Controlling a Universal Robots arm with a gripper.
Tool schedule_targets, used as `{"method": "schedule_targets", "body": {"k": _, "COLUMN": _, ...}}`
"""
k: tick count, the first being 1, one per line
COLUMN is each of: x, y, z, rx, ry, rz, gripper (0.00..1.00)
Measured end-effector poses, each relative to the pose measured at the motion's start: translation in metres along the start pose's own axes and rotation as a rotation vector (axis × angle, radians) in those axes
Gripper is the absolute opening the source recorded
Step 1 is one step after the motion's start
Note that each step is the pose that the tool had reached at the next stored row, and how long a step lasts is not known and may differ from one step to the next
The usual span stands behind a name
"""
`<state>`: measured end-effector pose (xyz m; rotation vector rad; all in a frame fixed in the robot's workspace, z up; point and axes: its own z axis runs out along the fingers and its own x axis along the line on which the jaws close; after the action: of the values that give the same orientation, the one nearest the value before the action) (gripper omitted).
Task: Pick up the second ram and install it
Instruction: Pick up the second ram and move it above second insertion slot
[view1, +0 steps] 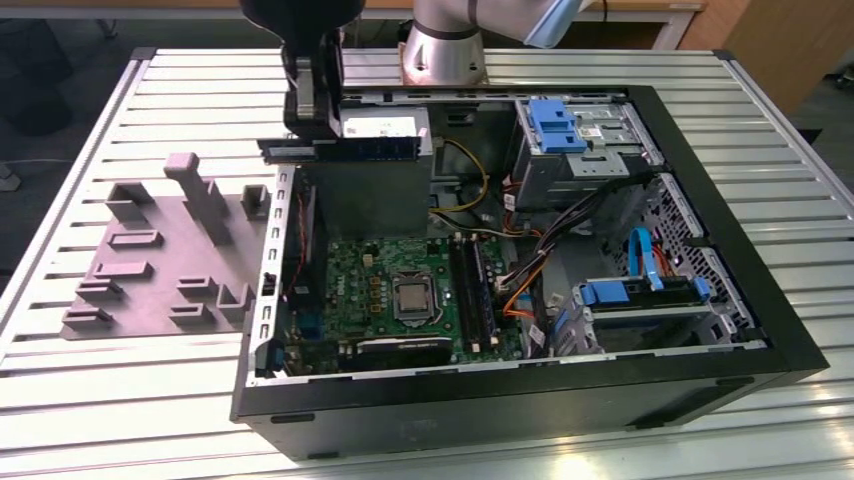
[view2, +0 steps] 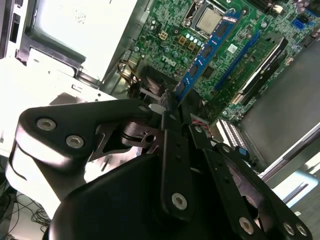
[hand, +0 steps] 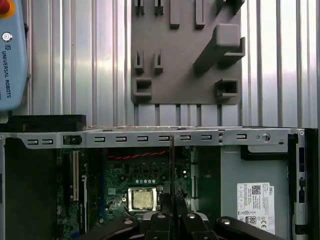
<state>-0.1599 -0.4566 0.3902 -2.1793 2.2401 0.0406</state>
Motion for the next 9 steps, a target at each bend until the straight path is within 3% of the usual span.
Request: {"method": "schedule_targets", "body": {"k": 9, "x": -0.0002, "y": -0.0087, "z": 0.0, "rx": 0.0, "ry": 0.0, "rz": 0.0, "gripper": 0.14}}
